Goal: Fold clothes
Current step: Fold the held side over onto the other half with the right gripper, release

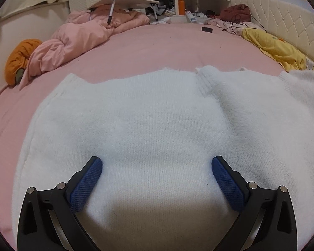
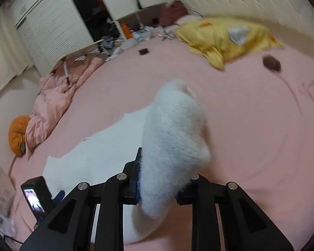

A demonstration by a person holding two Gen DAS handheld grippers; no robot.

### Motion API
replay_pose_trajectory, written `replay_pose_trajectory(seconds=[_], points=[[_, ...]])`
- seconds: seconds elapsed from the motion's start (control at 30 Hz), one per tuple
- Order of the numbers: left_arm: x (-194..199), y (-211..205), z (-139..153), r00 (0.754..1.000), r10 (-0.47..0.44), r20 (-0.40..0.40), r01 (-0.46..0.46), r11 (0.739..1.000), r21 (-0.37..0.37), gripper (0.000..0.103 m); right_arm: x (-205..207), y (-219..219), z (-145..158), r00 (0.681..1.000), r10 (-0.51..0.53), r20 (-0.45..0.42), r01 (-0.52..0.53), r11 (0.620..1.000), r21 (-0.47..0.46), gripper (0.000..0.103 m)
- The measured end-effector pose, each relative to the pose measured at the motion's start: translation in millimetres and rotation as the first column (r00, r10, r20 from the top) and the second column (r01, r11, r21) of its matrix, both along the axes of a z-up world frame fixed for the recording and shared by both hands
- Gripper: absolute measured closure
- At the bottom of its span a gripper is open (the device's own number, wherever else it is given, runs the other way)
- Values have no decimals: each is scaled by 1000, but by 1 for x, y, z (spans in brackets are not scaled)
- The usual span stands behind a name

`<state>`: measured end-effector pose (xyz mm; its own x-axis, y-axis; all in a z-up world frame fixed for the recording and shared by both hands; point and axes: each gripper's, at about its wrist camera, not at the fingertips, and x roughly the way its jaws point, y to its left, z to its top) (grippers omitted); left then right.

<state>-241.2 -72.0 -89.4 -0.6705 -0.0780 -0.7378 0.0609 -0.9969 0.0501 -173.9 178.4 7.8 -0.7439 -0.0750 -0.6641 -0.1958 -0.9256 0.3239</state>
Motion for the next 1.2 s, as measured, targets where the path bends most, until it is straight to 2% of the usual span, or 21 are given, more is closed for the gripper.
replay_pose_trajectory(seconds=[0.23,0.3,0.33,0.37,0.43,0.47,0.57,0.6,0.67,0.77,0.87,0.93,0.97,1.03,1.13,1.2], points=[[0,-4,3,1000,-3,2,3,1000,23,0,-15,-62,41,992,123,-36,-115,979,171,81],[7,-15,12,1000,-3,-20,5,997,77,0,-17,-87,52,982,179,-51,-163,958,238,81],[12,-23,18,999,0,-38,4,994,112,9,-18,-99,57,976,209,-57,-186,944,272,81],[20,-34,26,997,20,-69,-9,988,152,29,-17,-113,61,968,244,-66,-212,926,311,81],[54,-78,53,978,159,-138,-120,959,255,30,-13,-141,67,944,318,-83,-265,885,383,81],[72,-102,65,963,229,-144,-178,936,302,23,-11,-156,69,930,357,-90,-291,861,416,81],[124,-170,91,920,384,-80,-325,860,395,19,-4,-202,67,876,473,-93,-369,783,500,81],[141,-186,96,908,410,-88,-344,849,401,17,-1,-219,63,855,511,-87,-396,753,525,81],[172,-209,106,890,437,-132,-365,854,371,8,9,-256,46,800,598,-51,-462,668,583,81],[194,-221,103,876,438,-201,-376,883,282,7,26,-307,-8,700,709,88,-575,486,658,81],[186,-238,93,870,469,-152,-391,844,368,7,44,-339,-81,608,740,287,-673,288,681,81],[181,-246,90,866,483,-132,-398,823,405,7,57,-344,-96,605,744,284,-620,216,755,81],[179,-247,89,866,484,-129,-399,822,405,7,57,-345,-93,607,741,286,-620,218,753,81],[178,-248,88,866,484,-122,-401,820,408,7,54,-343,-78,610,749,260,-619,245,746,82],[179,-250,88,863,489,-126,-396,810,432,7,59,-345,-69,589,772,236,-608,232,759,82],[179,-251,88,863,489,-128,-395,811,432,7,59,-344,-84,582,769,263,-628,220,747,82]])
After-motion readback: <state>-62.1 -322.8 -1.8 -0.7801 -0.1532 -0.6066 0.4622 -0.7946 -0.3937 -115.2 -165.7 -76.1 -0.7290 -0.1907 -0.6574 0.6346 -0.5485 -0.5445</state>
